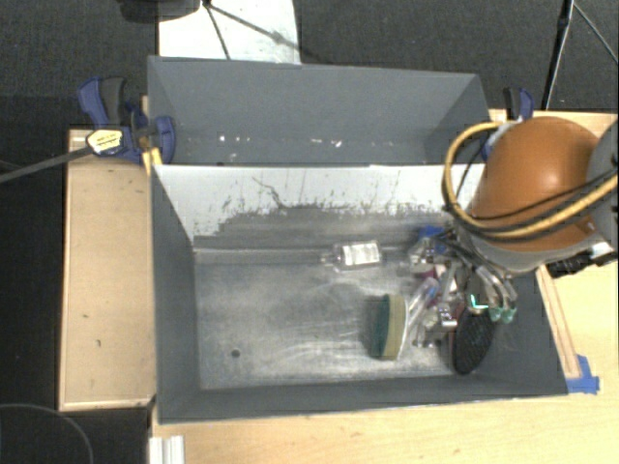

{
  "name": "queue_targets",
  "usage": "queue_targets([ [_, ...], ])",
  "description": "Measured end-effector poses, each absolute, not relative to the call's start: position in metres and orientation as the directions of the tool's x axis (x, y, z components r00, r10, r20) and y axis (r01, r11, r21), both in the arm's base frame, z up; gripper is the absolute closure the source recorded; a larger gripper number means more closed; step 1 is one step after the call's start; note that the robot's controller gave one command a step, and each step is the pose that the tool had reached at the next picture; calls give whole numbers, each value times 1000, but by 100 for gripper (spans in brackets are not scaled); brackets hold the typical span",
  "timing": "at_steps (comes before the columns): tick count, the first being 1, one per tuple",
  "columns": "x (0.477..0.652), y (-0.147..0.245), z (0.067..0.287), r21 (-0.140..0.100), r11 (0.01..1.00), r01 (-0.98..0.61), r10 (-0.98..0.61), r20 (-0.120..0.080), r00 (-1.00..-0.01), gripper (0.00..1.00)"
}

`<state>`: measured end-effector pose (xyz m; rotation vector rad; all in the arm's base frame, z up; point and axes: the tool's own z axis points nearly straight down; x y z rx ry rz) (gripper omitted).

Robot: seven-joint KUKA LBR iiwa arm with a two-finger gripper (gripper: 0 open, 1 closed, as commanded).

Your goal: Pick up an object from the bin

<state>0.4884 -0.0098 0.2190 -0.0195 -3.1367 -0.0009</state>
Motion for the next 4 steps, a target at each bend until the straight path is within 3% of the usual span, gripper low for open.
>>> queue_targets([
  [1, 503, -39, 73, 3, 970, 244, 244, -3, -970, 0],
  [2, 503, -39, 74, 3, 970, 241, 241, -6, -970, 100],
  [3, 508, -40, 252, 2, 975, 223, 223, -10, -975, 100],
  [4, 497, -35, 157, -1, 862, 507, 507, 3, -862, 100],
])
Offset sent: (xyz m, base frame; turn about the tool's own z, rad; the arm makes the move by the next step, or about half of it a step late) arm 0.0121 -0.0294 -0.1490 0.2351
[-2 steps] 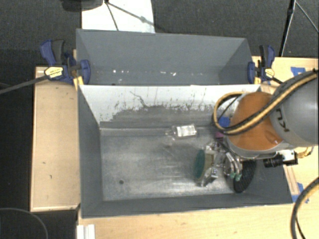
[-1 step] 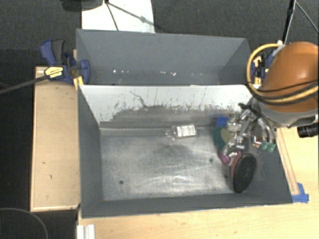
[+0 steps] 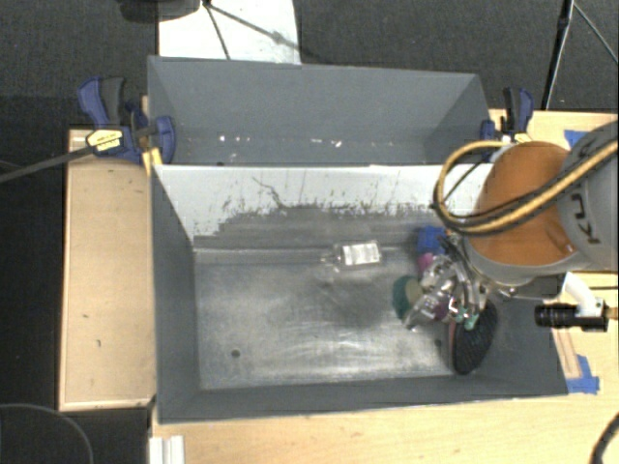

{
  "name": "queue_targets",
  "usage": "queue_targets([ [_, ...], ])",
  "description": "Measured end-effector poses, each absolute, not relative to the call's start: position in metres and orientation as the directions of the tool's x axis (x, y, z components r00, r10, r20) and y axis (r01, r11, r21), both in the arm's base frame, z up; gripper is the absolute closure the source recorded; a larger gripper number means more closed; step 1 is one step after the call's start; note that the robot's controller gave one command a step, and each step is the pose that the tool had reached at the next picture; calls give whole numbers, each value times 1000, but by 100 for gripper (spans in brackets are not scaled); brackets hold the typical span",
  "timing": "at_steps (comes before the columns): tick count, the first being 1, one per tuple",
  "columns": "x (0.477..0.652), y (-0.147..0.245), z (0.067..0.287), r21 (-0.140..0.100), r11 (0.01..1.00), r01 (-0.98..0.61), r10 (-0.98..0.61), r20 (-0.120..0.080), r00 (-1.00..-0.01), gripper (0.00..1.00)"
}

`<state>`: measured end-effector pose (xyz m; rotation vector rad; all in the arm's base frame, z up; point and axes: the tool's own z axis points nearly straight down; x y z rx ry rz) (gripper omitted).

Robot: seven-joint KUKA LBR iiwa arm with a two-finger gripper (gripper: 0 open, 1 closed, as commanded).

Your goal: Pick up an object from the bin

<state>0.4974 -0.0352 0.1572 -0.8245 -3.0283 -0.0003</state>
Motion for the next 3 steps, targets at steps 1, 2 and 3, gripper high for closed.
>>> queue_targets([
  [1, 492, -16, 272, 1, 989, 145, 145, -7, -989, 100],
  [2, 527, -50, 190, 1, 937, -349, -349, 2, -937, 100],
  [3, 533, -51, 229, -2, 937, -350, -350, -7, -937, 100],
])
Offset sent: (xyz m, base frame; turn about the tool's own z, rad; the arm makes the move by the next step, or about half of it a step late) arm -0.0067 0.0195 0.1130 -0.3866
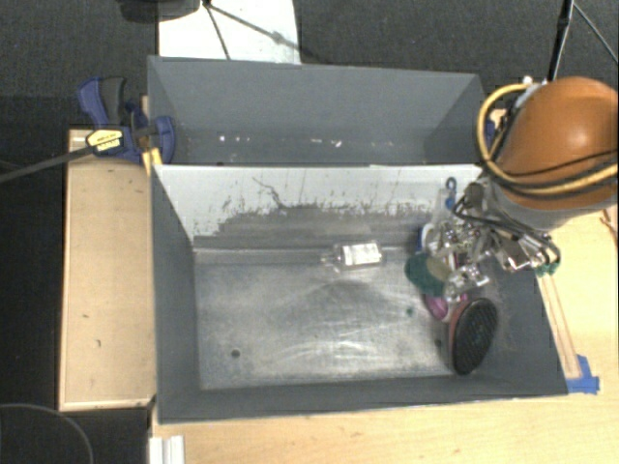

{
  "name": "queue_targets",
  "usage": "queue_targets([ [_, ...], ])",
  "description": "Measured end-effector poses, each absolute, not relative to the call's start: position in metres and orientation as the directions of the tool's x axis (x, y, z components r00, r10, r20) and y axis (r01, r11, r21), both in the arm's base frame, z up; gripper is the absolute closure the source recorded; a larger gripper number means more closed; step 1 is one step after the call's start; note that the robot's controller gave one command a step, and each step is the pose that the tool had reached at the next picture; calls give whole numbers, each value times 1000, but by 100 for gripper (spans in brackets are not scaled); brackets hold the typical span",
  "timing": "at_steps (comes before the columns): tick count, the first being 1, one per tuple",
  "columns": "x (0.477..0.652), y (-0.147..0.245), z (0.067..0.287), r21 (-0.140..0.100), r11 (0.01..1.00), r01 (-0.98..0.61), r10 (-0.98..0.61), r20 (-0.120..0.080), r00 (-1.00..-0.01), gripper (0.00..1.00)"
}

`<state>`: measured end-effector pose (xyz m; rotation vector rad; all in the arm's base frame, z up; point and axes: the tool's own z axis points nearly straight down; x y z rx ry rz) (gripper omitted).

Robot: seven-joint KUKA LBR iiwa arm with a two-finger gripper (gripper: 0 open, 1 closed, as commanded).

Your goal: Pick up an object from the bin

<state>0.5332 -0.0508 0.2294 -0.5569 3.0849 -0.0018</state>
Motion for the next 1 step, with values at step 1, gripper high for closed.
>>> queue_targets([
  [1, 509, -32, 116, 4, 962, -275, -275, 7, -961, 100],
])
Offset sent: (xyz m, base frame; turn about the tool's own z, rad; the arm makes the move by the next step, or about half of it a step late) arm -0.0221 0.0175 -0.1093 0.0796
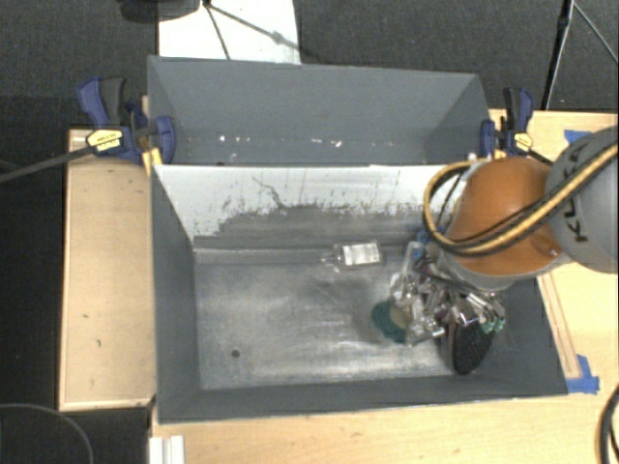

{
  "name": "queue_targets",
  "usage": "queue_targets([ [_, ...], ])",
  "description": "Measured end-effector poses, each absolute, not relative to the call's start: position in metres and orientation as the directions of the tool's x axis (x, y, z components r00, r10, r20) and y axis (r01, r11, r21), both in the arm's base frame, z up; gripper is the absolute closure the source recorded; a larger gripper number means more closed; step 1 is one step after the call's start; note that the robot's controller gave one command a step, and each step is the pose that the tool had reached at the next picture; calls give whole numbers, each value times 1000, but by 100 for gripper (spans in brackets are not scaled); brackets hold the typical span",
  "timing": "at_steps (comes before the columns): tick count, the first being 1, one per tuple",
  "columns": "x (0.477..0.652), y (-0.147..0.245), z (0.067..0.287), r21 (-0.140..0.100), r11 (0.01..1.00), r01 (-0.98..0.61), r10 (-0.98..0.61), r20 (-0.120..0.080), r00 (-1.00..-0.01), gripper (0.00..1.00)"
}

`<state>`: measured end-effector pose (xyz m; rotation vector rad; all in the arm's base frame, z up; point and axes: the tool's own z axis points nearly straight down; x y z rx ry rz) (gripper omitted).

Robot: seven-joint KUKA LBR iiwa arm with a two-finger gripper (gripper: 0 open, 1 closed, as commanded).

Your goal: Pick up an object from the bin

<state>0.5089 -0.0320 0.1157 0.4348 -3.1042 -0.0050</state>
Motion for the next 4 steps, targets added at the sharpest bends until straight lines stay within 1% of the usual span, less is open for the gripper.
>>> queue_targets([
  [1, 537, -65, 135, -3, 964, -267, -267, -6, -964, 100],
  [2, 513, -97, 107, 10, 875, -483, -483, -11, -875, 100],
  [3, 507, -102, 110, 13, 879, -478, -477, -16, -879, 100],
  [4, 515, -111, 133, 15, 872, -489, -489, -7, -872, 100],
])
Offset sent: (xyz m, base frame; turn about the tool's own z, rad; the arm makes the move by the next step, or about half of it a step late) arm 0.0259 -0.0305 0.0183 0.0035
